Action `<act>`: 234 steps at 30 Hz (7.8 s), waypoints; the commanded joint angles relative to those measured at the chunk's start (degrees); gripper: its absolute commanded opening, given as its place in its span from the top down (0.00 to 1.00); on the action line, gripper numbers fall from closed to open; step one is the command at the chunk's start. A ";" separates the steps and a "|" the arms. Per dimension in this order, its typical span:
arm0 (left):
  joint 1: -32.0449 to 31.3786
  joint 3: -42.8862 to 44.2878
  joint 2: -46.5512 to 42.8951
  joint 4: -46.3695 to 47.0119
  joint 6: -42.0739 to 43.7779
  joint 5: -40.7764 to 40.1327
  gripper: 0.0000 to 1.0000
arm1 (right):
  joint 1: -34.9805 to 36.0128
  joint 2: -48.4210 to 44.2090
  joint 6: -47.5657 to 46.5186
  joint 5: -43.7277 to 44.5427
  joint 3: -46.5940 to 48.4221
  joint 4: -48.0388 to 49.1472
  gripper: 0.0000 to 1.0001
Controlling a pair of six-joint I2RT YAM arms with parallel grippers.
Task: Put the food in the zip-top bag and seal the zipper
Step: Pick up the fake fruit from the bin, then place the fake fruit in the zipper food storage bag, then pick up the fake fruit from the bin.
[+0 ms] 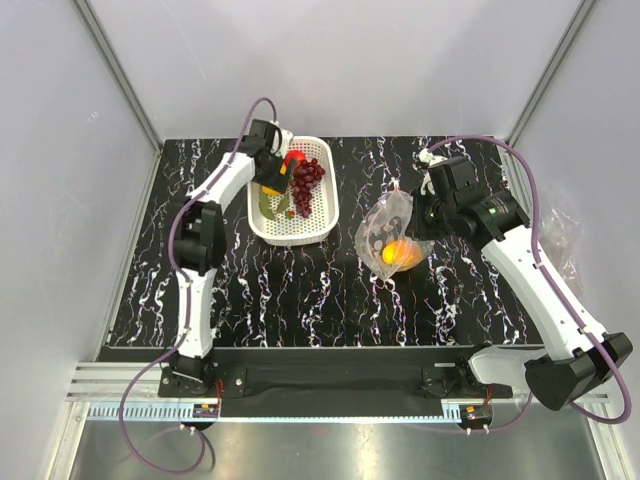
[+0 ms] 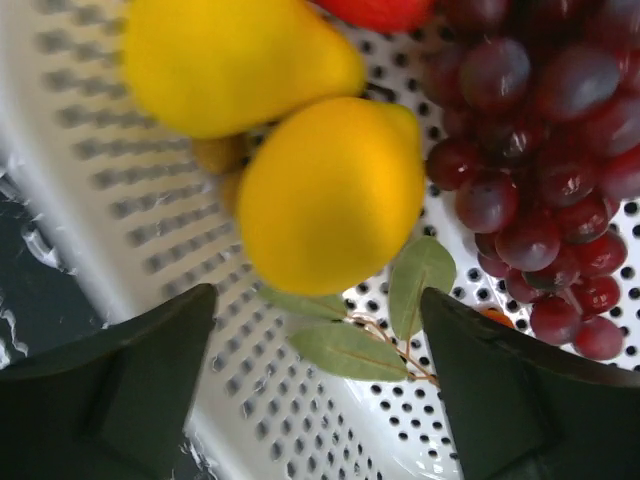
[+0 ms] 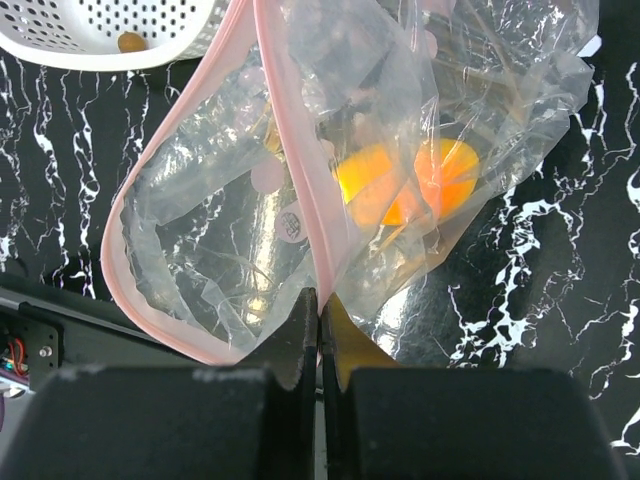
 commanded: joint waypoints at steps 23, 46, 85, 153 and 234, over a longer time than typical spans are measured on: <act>-1.58 13.72 9.80 -4.64 14.30 3.65 0.01 | 0.17 -0.01 -1.00 -5.13 3.03 0.05 1.00; -0.97 -3.29 -4.50 3.95 5.07 -1.45 0.61 | 0.17 -0.62 -0.30 -4.17 0.84 1.02 1.00; -24.25 -58.57 -54.53 77.59 -24.47 29.85 0.62 | 0.08 8.78 3.66 3.74 4.88 4.01 1.00; -29.80 -38.28 -40.55 41.93 -28.77 15.61 0.01 | 0.08 1.23 4.89 8.23 -1.27 9.36 1.00; -4.40 -4.70 -13.92 -7.04 9.11 0.50 0.06 | 0.17 -3.87 4.09 7.35 -2.68 10.25 1.00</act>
